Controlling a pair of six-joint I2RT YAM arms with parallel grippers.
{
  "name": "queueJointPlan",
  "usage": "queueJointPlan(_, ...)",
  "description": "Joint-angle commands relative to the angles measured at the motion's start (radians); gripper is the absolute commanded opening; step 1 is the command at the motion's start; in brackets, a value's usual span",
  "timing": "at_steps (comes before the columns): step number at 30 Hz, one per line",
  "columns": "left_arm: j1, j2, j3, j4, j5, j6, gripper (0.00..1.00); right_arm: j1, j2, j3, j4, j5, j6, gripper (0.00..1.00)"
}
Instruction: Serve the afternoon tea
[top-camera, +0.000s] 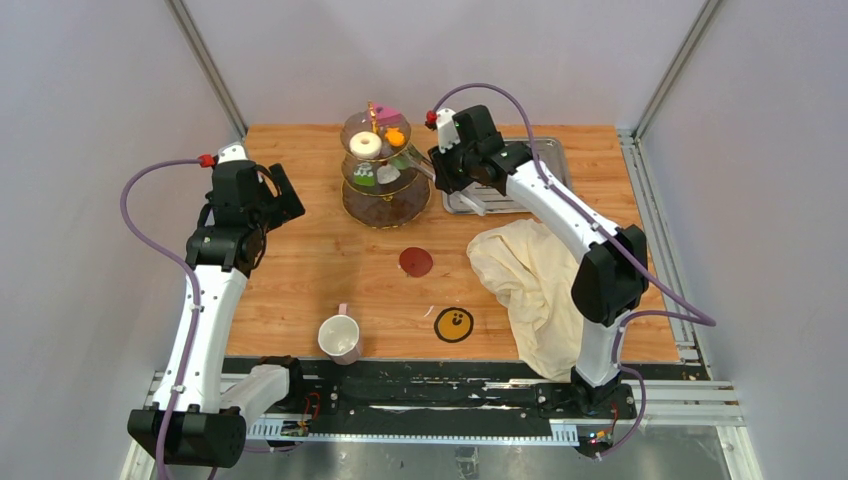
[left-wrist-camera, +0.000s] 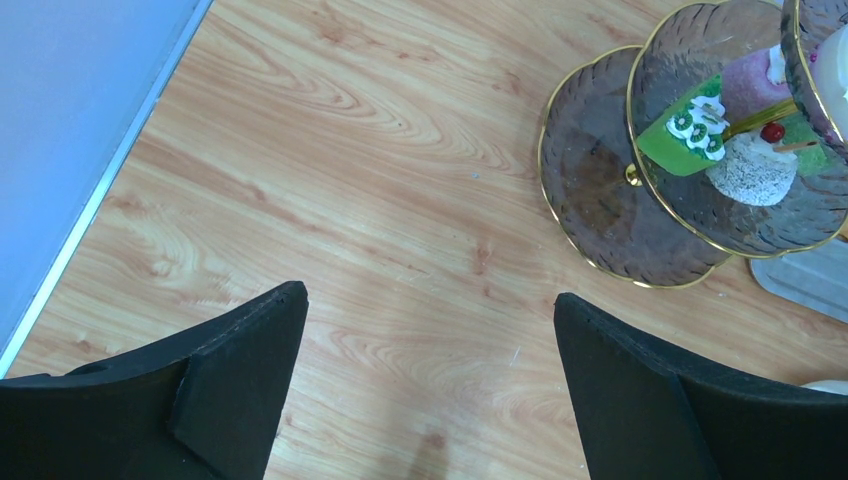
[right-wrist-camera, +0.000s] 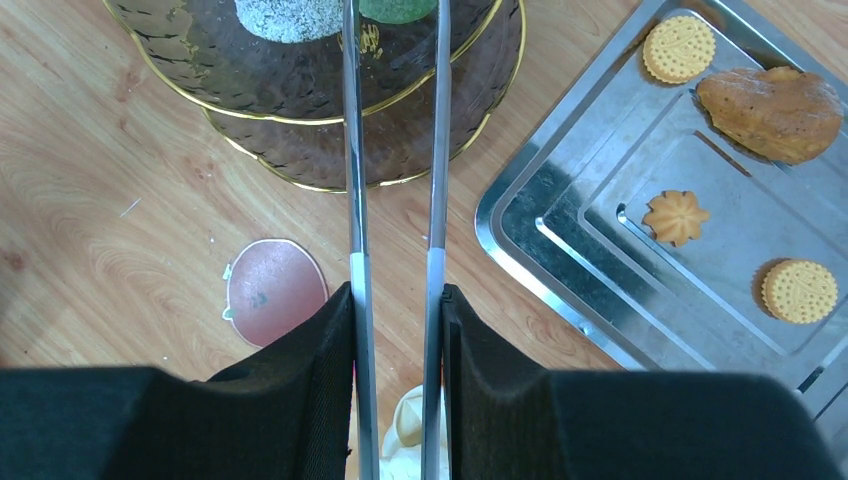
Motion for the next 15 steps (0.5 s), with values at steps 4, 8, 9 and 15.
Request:
queueJointPlan(4, 0.005, -0.001, -0.002, 0.012, -0.01, 0.007, 0.98, 0.019, -0.071, -0.016, 0.014, 0.046, -0.037, 0.08)
queueJointPlan(8, 0.005, -0.006, -0.003, 0.011, -0.01, 0.007, 0.98, 0.018, -0.091, -0.025, 0.013, 0.05, -0.045, 0.09)
queueJointPlan(9, 0.005, -0.006, -0.005, 0.012, -0.01, 0.006, 0.98, 0.019, -0.091, -0.025, 0.011, 0.048, -0.045, 0.09)
queueJointPlan(15, 0.005, -0.012, -0.009, 0.01, -0.009, 0.006, 0.98, 0.018, -0.08, -0.025, 0.003, 0.019, -0.037, 0.09)
